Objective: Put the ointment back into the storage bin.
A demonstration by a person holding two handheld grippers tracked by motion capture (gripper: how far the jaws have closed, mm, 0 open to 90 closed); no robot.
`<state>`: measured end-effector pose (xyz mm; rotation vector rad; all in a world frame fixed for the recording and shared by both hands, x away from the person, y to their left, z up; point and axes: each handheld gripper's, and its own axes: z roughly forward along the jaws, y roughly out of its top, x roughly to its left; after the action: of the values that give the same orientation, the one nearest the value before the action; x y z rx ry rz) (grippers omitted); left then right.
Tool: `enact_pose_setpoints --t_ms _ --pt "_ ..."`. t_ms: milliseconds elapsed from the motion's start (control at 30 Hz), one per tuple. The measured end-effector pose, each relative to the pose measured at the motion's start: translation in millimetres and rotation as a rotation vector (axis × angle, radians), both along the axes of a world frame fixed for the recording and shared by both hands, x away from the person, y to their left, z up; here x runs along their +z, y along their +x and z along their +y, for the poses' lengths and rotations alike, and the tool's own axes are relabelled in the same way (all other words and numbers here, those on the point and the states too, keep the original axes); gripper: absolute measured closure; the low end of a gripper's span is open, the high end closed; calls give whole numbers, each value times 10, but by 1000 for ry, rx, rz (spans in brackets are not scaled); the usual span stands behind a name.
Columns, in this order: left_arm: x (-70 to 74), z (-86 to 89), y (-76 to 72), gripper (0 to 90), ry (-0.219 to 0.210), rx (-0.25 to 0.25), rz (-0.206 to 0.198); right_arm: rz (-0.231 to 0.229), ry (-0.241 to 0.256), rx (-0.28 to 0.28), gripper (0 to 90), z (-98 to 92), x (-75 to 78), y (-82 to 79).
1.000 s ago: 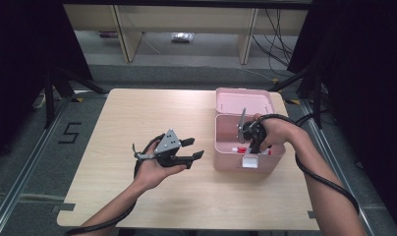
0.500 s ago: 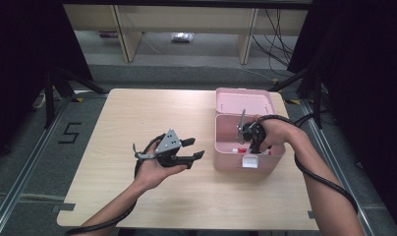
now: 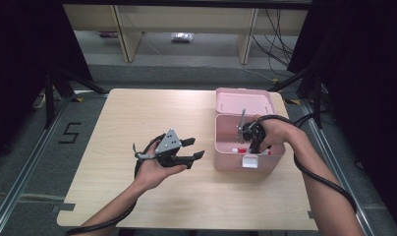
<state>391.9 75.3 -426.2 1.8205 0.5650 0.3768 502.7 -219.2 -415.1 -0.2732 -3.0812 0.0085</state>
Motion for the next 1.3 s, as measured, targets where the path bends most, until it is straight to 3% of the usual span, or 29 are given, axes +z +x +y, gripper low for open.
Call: enact_pose_setpoints --t_ms 33,433,533,733,867,1033,1100,1300 --pt "-1 -2 0 435 -1 0 0 0 13 27 721 0 -8 17" --pt "-5 1 0 435 2 -3 -3 3 8 16 720 -8 -57 36" --pt "-7 -1 -3 435 0 -3 -3 12 -27 -42 720 -4 -47 4" --pt "-8 -6 -1 435 2 -4 -3 20 -30 -51 720 2 -64 11" --pt "-5 -5 -1 435 1 -4 -4 13 -33 -27 721 -1 -83 25" --pt "-6 -9 -3 435 2 -5 -3 24 -31 -34 720 -3 -91 33" --pt "-6 -10 -3 434 1 -5 -2 15 -4 9 720 -6 -107 58" --pt "-8 -9 -2 435 1 -4 -2 10 -5 4 720 -12 -114 62"
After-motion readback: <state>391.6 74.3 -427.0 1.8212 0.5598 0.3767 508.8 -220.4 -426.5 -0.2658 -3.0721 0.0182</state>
